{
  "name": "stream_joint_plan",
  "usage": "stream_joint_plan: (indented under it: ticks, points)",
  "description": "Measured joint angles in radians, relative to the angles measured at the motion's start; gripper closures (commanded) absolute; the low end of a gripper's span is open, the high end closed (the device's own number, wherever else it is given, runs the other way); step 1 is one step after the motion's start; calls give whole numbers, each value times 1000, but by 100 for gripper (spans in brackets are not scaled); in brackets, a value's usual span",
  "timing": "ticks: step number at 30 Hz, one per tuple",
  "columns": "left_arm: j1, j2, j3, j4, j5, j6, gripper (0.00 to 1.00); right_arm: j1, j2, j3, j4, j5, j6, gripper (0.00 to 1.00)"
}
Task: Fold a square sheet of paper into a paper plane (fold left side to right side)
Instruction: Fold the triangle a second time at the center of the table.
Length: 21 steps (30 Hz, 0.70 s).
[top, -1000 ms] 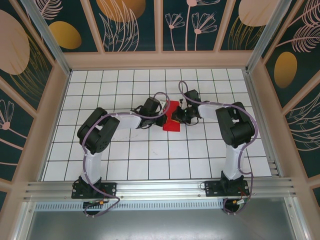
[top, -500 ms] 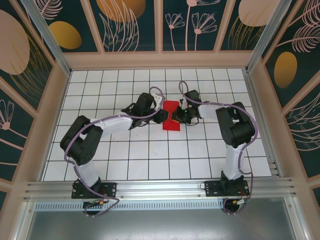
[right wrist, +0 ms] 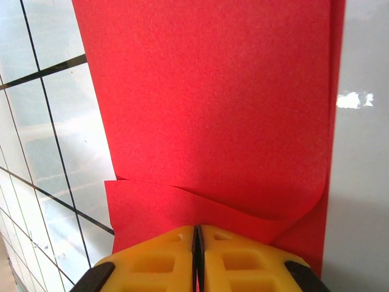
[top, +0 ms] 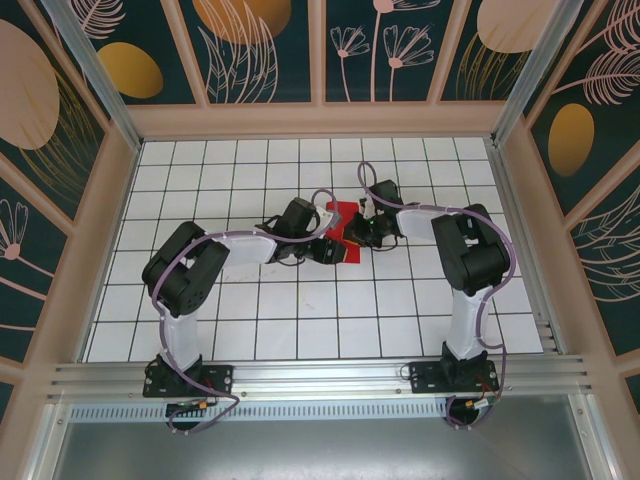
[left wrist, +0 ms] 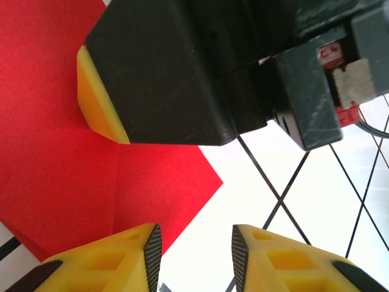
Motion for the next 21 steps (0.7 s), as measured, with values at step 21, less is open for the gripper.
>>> stream_joint_plan:
  ticks: [21]
  points:
    - [0, 27, -24, 1, -29, 1, 64, 0, 0, 0, 0, 0, 0, 87]
